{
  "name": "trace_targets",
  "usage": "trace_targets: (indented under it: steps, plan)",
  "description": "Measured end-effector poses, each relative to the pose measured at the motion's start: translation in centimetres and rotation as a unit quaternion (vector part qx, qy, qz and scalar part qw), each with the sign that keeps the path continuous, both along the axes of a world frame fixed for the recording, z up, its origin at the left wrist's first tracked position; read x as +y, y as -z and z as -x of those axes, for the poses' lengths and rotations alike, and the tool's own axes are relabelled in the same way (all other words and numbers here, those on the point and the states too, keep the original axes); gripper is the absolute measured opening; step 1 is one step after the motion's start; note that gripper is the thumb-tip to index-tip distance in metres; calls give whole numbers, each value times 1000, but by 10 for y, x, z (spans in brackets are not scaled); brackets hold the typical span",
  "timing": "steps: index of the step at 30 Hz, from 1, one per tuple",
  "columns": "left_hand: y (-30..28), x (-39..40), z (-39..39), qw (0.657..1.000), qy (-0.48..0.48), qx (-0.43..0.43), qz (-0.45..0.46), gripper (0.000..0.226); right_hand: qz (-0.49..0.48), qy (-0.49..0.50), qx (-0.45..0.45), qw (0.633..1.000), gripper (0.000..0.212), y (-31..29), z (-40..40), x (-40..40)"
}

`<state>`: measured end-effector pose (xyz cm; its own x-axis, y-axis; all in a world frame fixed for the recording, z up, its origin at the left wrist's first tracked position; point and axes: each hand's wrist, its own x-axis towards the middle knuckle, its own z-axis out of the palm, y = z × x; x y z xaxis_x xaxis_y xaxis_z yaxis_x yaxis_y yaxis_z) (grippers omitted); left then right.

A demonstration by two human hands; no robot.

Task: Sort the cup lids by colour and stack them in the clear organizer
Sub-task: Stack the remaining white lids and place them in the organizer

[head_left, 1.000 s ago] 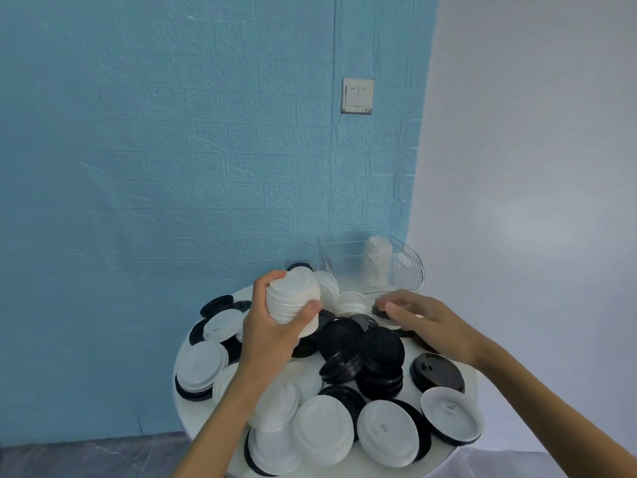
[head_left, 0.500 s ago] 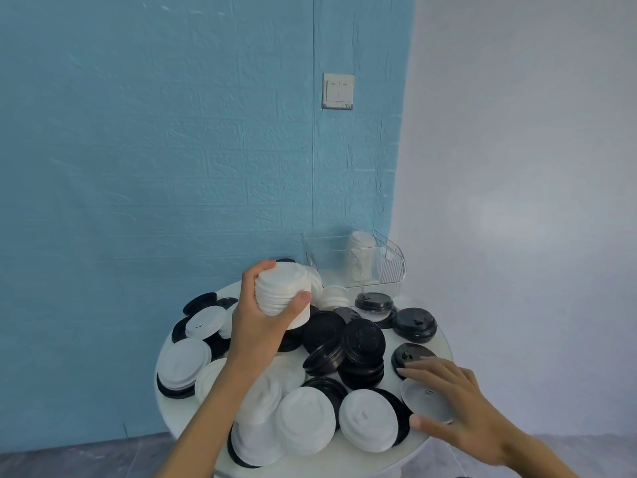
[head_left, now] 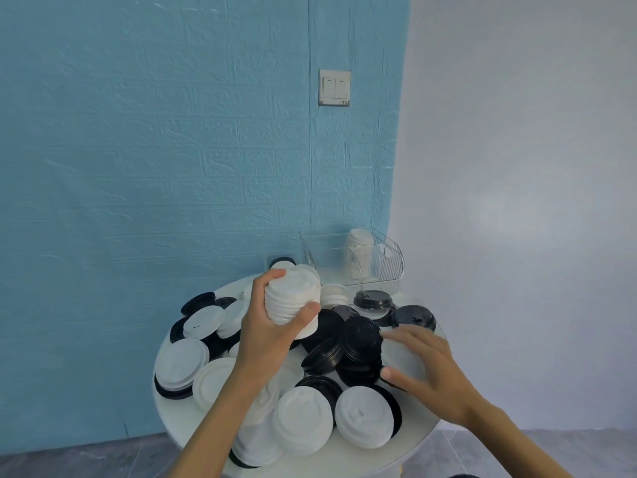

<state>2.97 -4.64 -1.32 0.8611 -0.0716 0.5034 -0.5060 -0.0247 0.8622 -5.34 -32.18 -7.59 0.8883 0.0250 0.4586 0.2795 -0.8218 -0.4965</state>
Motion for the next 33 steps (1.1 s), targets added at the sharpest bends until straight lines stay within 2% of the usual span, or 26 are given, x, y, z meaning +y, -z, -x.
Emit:
trace_targets:
  steps: [4, 7, 9, 12, 17, 20, 23, 26, 29, 33]
  plan:
    - [-1, -3, 0, 1000, 7, -1, -3, 73, -4, -40, 21, 999, 66, -23, -23, 20]
    - [2, -2, -1, 1000, 1, 2, 0, 73, 33, -50, 61, 996, 71, -15, -31, 28]
    - [5, 0, -1, 1000, 1, 3, 2, 73, 28, -50, 57, 997, 69, -6, -32, 29]
    - [8, 2, -1, 1000, 8, 7, -2, 73, -10, -40, 23, 999, 66, -6, -33, 31]
    - [4, -1, -1, 1000, 16, 3, -4, 69, -109, -75, 1, 991, 57, -46, -36, 51]
    - [-2, -5, 2, 1000, 23, -10, -8, 66, -209, -123, 16, 970, 46, -84, -40, 68]
    - [-6, -4, 5, 999, 25, -16, -15, 64, -280, -163, 25, 946, 53, -123, -48, 91]
    - [-6, 3, 5, 1000, 13, -12, -14, 62, -376, -208, 17, 903, 53, -145, -65, 113]
    - [-9, 14, 4, 1000, -5, -11, -7, 61, -420, -223, 8, 880, 61, -156, -82, 135]
    - [-15, 24, 3, 1000, 0, -13, 14, 72, -455, -232, 14, 860, 56, -150, -96, 163]
